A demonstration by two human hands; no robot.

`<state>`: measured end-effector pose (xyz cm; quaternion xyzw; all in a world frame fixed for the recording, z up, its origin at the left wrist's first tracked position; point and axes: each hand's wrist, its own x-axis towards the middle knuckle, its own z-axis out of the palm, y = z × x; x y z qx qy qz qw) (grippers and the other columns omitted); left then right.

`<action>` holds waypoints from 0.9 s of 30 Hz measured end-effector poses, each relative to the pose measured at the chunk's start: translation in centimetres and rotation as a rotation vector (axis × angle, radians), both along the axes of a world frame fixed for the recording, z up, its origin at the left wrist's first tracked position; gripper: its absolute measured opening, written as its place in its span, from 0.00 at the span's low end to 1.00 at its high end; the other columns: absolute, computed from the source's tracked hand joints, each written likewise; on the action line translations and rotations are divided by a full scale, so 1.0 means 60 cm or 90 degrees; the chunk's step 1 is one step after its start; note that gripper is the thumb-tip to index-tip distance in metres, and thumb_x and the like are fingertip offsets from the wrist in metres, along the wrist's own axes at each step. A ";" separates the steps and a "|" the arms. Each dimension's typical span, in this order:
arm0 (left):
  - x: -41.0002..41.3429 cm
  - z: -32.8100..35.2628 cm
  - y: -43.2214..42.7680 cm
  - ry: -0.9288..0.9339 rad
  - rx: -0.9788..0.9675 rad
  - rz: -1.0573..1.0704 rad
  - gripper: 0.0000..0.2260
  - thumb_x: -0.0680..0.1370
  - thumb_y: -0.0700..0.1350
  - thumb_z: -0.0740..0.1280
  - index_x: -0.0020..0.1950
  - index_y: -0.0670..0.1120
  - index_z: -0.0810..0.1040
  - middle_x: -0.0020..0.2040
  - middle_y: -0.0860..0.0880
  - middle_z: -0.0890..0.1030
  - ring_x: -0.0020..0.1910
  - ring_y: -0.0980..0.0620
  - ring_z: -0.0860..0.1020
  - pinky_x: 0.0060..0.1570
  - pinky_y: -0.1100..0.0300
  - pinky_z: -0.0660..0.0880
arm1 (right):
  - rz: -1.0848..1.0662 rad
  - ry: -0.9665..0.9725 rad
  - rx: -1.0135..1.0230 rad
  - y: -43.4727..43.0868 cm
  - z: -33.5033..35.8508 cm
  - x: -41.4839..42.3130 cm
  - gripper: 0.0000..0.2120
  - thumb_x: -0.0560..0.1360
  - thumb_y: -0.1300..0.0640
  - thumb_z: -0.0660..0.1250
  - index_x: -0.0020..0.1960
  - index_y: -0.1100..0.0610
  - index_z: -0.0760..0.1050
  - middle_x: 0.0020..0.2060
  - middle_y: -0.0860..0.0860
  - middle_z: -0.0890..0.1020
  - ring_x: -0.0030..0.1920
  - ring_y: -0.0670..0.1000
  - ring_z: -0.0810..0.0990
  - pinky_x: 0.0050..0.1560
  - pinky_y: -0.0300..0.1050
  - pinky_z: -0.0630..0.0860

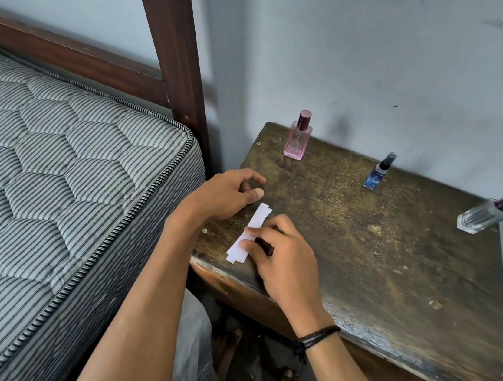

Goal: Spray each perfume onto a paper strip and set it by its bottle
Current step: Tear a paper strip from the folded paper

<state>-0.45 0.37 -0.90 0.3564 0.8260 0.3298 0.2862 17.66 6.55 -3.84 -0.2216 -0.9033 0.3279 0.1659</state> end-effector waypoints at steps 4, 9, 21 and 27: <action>0.000 -0.002 0.001 -0.008 0.003 0.001 0.11 0.81 0.51 0.67 0.64 0.56 0.78 0.41 0.54 0.78 0.44 0.52 0.79 0.57 0.46 0.78 | 0.003 0.001 0.014 0.000 -0.001 -0.002 0.09 0.78 0.46 0.72 0.55 0.47 0.85 0.50 0.41 0.77 0.41 0.41 0.71 0.37 0.40 0.69; -0.001 -0.003 0.001 -0.014 0.010 0.004 0.10 0.81 0.51 0.67 0.63 0.57 0.78 0.40 0.55 0.78 0.43 0.52 0.78 0.57 0.45 0.78 | 0.002 0.011 0.034 -0.001 -0.003 -0.003 0.08 0.79 0.48 0.71 0.54 0.48 0.86 0.53 0.40 0.78 0.46 0.46 0.78 0.37 0.45 0.76; 0.004 0.003 0.000 -0.029 0.009 0.019 0.13 0.83 0.42 0.63 0.65 0.53 0.78 0.43 0.51 0.82 0.41 0.56 0.78 0.47 0.58 0.74 | -0.009 0.037 0.109 -0.004 -0.002 -0.004 0.10 0.77 0.53 0.74 0.59 0.48 0.83 0.50 0.40 0.81 0.47 0.49 0.80 0.35 0.45 0.77; 0.005 0.004 0.001 -0.036 0.016 0.030 0.13 0.83 0.42 0.62 0.65 0.53 0.78 0.42 0.52 0.82 0.40 0.57 0.78 0.45 0.59 0.73 | -0.026 0.071 0.056 0.000 -0.007 -0.007 0.09 0.77 0.56 0.74 0.57 0.49 0.83 0.51 0.41 0.82 0.47 0.49 0.80 0.39 0.46 0.77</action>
